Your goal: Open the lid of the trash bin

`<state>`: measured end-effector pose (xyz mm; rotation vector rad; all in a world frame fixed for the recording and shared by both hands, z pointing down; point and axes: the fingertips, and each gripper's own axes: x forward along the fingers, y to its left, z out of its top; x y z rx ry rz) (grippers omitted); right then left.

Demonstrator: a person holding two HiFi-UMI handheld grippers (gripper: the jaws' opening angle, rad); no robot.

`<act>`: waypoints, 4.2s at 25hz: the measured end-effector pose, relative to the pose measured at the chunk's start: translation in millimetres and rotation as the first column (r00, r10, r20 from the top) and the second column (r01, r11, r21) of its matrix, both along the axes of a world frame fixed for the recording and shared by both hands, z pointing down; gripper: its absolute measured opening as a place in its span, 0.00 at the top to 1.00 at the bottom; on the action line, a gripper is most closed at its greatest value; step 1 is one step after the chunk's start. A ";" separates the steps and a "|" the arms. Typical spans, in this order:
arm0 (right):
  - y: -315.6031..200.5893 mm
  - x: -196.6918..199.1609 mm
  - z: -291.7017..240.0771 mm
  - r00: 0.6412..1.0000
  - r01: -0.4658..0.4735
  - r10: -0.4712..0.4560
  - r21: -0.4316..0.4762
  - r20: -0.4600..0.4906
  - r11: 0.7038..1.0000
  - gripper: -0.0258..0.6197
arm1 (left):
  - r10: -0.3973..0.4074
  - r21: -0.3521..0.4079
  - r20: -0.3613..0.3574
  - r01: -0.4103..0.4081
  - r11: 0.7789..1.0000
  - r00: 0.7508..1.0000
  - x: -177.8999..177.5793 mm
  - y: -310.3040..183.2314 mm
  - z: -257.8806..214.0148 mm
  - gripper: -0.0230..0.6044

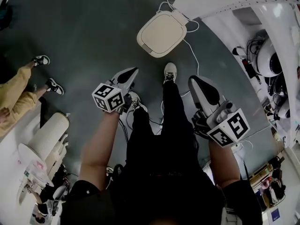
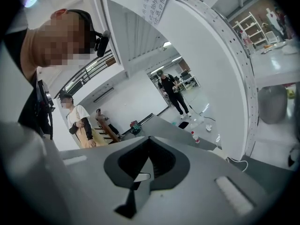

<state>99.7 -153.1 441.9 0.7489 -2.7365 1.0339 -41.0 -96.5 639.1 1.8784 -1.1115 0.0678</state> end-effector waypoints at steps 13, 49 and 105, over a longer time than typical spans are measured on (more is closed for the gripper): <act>-24.0 22.7 81.3 0.997 0.030 -0.039 -0.132 -0.067 0.991 0.95 | -0.259 -0.240 -0.065 0.237 0.941 0.964 -18.6 -29.1 151.0 0.77; -21.7 41.5 192.4 0.991 0.007 -0.049 -0.324 -0.122 0.946 0.95 | -0.395 -0.479 -0.035 0.331 0.813 0.918 -24.7 -50.8 312.0 0.67; 136.8 -45.3 -130.0 0.994 -0.104 0.098 0.212 0.040 0.972 0.95 | 0.145 0.411 -0.135 -0.078 0.908 0.980 -20.1 112.1 -299.6 0.96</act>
